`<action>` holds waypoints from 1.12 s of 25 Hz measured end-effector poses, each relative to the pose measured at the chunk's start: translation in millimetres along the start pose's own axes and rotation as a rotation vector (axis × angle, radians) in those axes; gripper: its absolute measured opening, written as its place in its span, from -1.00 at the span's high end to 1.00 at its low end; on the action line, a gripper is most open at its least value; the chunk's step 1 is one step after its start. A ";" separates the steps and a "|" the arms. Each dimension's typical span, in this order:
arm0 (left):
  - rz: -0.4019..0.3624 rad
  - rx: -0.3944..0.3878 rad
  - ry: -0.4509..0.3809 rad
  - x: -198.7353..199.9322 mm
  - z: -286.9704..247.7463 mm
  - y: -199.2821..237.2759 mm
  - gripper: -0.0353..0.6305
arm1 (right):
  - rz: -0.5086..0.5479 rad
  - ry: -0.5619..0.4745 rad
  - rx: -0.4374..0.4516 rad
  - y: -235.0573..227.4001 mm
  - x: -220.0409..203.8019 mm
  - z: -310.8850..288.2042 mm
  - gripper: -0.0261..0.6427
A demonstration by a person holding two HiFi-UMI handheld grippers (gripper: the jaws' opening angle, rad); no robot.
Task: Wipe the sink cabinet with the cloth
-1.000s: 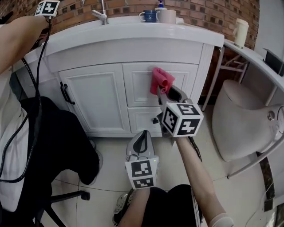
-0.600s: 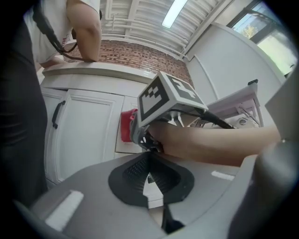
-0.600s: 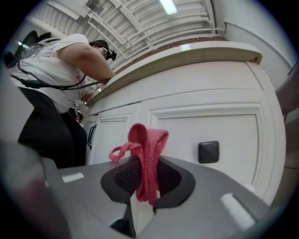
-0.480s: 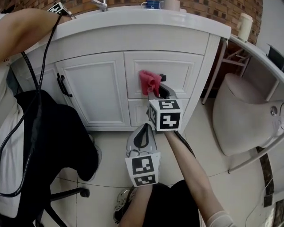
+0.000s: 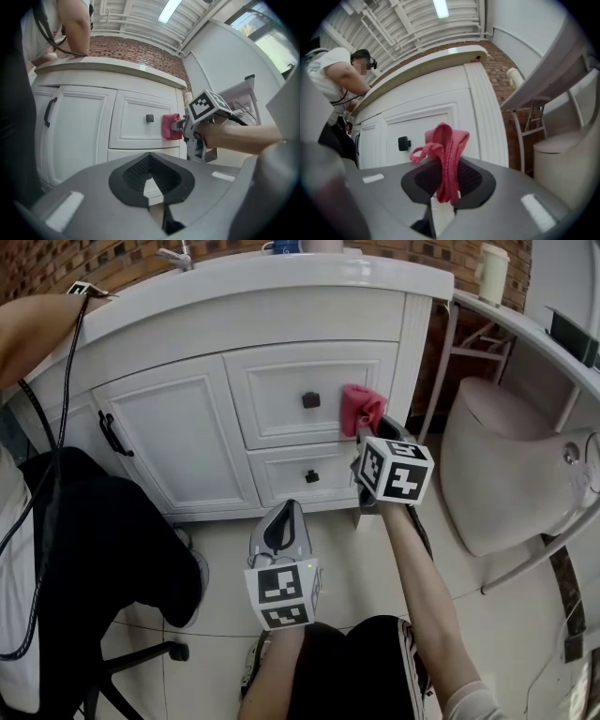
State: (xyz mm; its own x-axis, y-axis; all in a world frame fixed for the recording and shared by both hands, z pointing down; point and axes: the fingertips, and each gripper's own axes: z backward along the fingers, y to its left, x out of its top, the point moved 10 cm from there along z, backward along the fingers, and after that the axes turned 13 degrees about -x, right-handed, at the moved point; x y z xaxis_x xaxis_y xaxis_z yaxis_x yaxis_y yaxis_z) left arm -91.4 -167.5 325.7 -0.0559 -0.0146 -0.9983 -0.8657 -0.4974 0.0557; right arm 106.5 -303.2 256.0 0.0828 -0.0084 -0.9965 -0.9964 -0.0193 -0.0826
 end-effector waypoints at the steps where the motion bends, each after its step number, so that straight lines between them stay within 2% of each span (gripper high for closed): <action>1: -0.002 -0.001 0.000 -0.3 -0.6 1.0 0.85 | -0.008 0.003 -0.012 -10.1 -0.3 0.5 0.74; 7: -0.008 -0.002 0.012 0.4 0.6 -1.7 0.85 | 0.017 0.020 -0.133 -53.0 -2.9 6.1 0.74; 9: -0.004 -0.001 0.005 1.6 1.9 -2.0 0.85 | 0.065 0.037 -0.186 -63.3 -3.8 11.0 0.74; 11: 0.001 0.009 -0.017 4.1 4.5 0.2 0.85 | 0.080 0.038 -0.178 -60.2 -5.2 22.0 0.74; 13: 0.006 0.028 -0.046 7.0 7.7 2.7 0.85 | 0.028 0.024 -0.079 -39.1 -6.6 33.1 0.74; 16: 0.018 0.066 -0.081 10.4 14.1 5.7 0.85 | -0.056 0.007 0.171 21.2 -17.1 36.9 0.74; 19: 0.028 0.089 -0.084 9.9 18.5 8.3 0.85 | -0.079 0.045 0.389 86.3 -45.0 28.3 0.74; 21: 0.063 0.123 -0.104 8.5 23.7 14.4 0.85 | -0.071 0.084 0.484 123.1 -66.6 19.9 0.74; 22: 0.090 0.142 -0.125 7.7 26.1 17.5 0.87 | -0.050 0.096 0.506 137.2 -75.8 14.8 0.74; 24: 0.122 0.148 -0.152 7.0 25.9 19.9 0.87 | 0.000 0.119 0.497 152.5 -90.3 1.5 0.74; 28: 0.079 0.097 -0.122 5.8 15.7 20.0 0.85 | 0.054 0.125 0.429 146.1 -101.2 -9.5 0.74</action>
State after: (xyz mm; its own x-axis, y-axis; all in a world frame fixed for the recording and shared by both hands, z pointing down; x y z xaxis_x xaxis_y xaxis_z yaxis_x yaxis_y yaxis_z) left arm -116.9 -163.9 321.3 -0.1806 0.0575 -0.9819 -0.8999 -0.4127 0.1413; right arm -47.3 -314.7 344.9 0.0062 -0.1195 -0.9928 -0.9148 0.4003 -0.0539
